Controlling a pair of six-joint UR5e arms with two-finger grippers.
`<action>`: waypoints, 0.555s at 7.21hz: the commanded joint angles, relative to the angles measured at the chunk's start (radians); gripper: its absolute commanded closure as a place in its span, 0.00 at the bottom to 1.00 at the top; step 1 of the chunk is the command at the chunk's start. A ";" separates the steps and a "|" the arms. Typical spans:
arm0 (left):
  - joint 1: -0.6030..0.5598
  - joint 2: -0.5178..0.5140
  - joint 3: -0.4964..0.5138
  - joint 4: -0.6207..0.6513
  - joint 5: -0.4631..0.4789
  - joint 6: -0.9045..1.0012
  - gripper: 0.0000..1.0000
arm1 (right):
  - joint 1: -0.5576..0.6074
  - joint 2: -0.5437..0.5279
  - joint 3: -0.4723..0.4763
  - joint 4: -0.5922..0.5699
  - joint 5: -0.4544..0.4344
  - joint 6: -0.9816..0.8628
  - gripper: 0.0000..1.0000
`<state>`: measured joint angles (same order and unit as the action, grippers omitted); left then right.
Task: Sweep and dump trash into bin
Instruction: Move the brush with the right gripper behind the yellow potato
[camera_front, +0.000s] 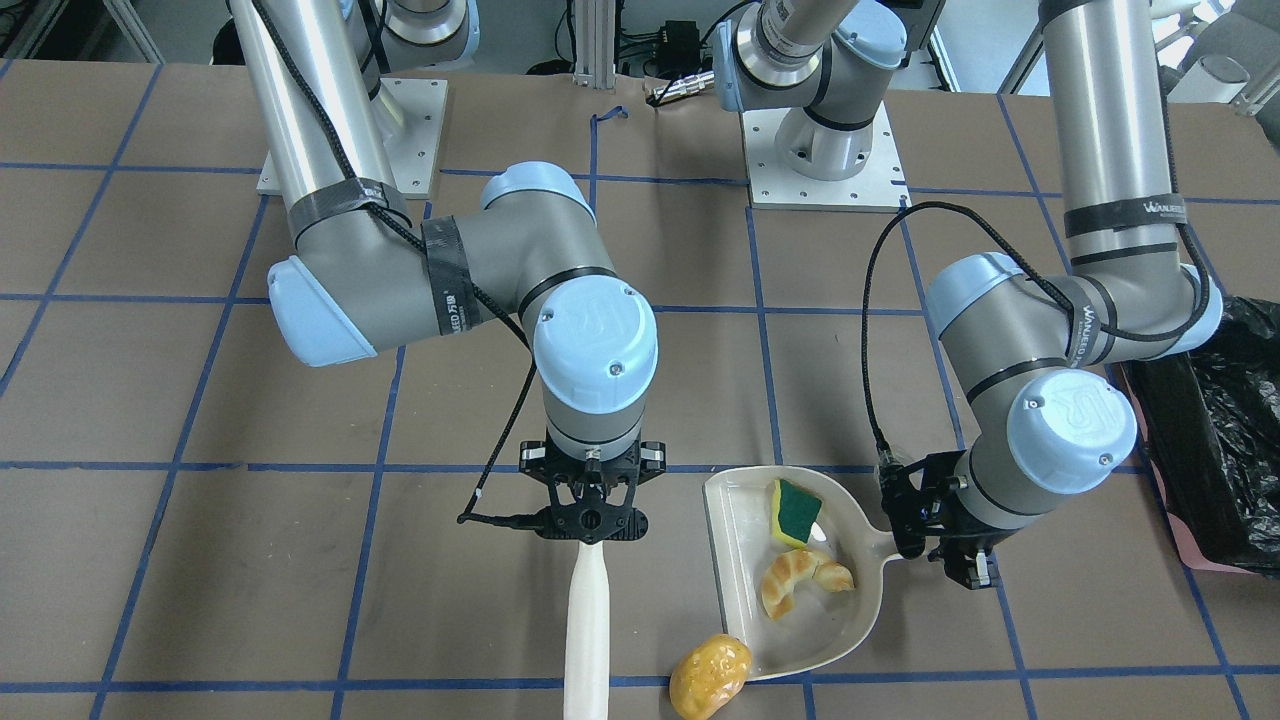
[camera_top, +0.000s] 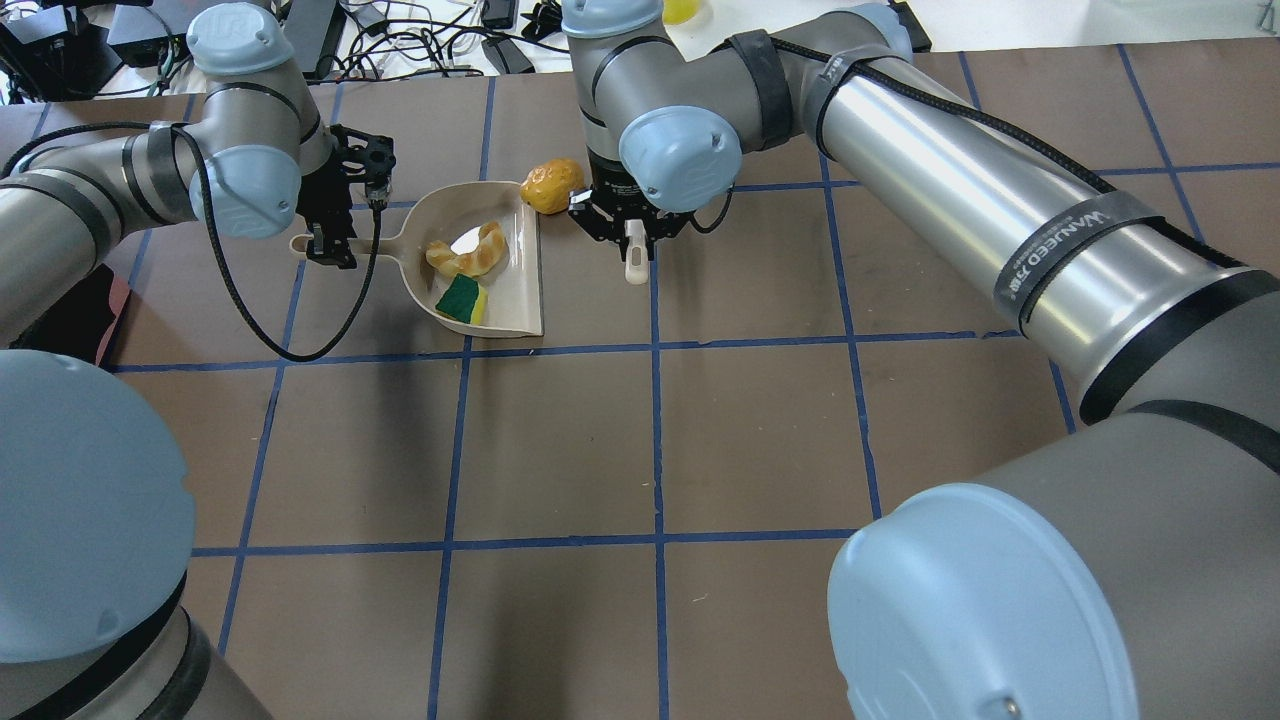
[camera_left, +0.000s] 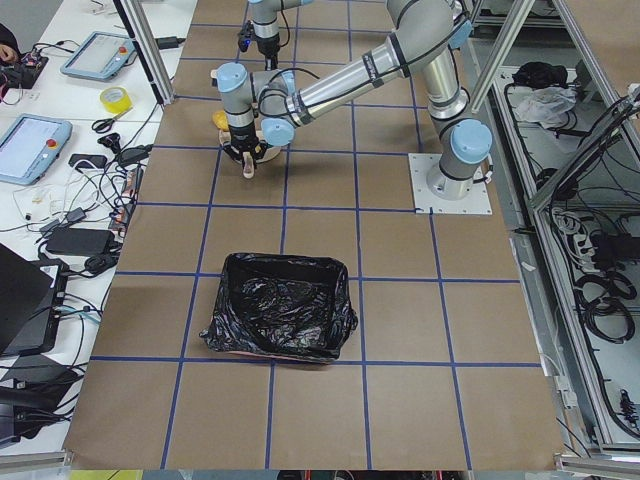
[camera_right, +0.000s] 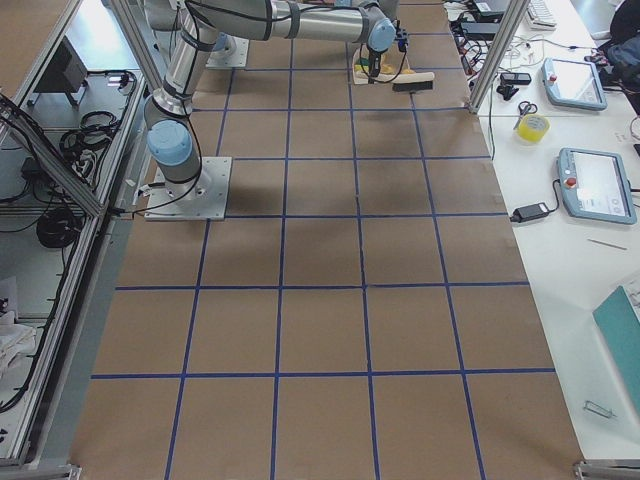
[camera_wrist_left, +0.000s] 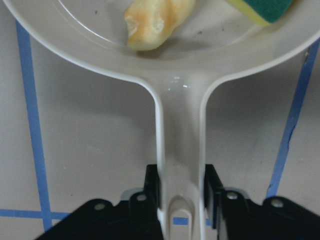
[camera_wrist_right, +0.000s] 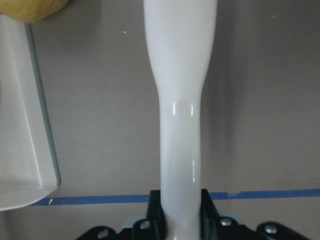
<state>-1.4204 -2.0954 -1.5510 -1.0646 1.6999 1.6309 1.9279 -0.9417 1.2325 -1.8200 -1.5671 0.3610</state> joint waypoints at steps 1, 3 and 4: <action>0.000 0.000 0.000 0.000 0.001 -0.003 0.96 | -0.044 0.042 -0.022 -0.007 -0.008 -0.087 1.00; 0.000 0.000 0.000 0.002 0.001 -0.010 0.96 | -0.043 0.089 -0.068 -0.001 -0.030 -0.208 1.00; 0.000 0.000 0.000 0.000 0.000 -0.010 0.96 | -0.043 0.102 -0.080 -0.002 -0.030 -0.284 1.00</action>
<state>-1.4205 -2.0955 -1.5509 -1.0636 1.7009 1.6225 1.8862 -0.8610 1.1726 -1.8226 -1.5920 0.1754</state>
